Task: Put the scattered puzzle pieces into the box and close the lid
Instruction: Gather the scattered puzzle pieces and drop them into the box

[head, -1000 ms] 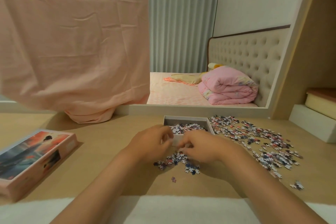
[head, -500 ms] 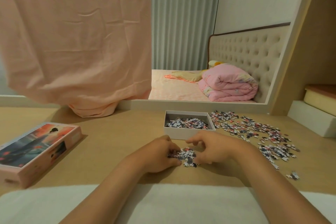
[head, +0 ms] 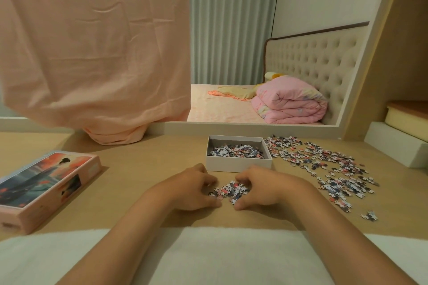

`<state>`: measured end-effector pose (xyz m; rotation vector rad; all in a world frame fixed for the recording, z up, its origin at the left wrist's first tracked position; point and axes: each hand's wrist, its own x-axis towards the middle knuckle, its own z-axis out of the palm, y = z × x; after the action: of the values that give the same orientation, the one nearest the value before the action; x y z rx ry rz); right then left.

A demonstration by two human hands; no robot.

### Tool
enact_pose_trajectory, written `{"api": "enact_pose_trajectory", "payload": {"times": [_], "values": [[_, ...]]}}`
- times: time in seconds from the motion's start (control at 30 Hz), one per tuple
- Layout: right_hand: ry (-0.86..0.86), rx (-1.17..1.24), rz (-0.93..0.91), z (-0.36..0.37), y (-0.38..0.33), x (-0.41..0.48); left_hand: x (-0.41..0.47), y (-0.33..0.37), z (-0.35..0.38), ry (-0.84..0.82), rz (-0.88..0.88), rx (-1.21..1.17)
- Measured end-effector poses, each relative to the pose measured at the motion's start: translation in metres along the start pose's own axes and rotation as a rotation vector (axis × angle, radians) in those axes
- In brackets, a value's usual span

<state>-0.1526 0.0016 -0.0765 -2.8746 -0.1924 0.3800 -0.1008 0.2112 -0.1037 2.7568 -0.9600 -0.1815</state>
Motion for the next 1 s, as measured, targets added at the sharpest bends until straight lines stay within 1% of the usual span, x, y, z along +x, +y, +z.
{"api": "enact_pose_trajectory", "payload": {"times": [0.13, 0.2, 0.33, 0.53, 0.63, 0.83, 0.9, 0.93, 1.0], "values": [[0.017, 0.087, -0.032, 0.003, -0.007, 0.006, 0.006, 0.013, 0.008, 0.014, 0.102, 0.024], [0.043, 0.098, -0.031, 0.006, -0.008, 0.01, 0.008, 0.015, 0.01, 0.02, 0.122, 0.015], [0.133, 0.152, -0.005, 0.01, -0.009, 0.016, 0.011, 0.017, 0.012, 0.106, 0.081, -0.062], [0.19, 0.265, 0.03, 0.012, -0.01, 0.02, 0.014, 0.019, 0.016, 0.258, 0.083, -0.137], [0.229, 0.411, 0.05, 0.017, -0.009, 0.024, 0.014, 0.016, 0.016, 0.318, 0.072, -0.187], [0.28, 0.865, 0.1, 0.021, -0.004, 0.028, 0.022, 0.013, 0.016, 0.368, -0.045, -0.478], [0.304, 1.009, 0.091, 0.018, -0.004, 0.028, 0.028, 0.014, 0.01, 0.379, -0.054, -0.629], [0.318, 1.049, 0.078, 0.014, -0.004, 0.028, 0.031, 0.016, 0.005, 0.387, -0.056, -0.701], [0.381, 1.027, 0.049, 0.0, 0.0, 0.031, 0.039, 0.019, -0.008, 0.413, -0.043, -0.766]]}}
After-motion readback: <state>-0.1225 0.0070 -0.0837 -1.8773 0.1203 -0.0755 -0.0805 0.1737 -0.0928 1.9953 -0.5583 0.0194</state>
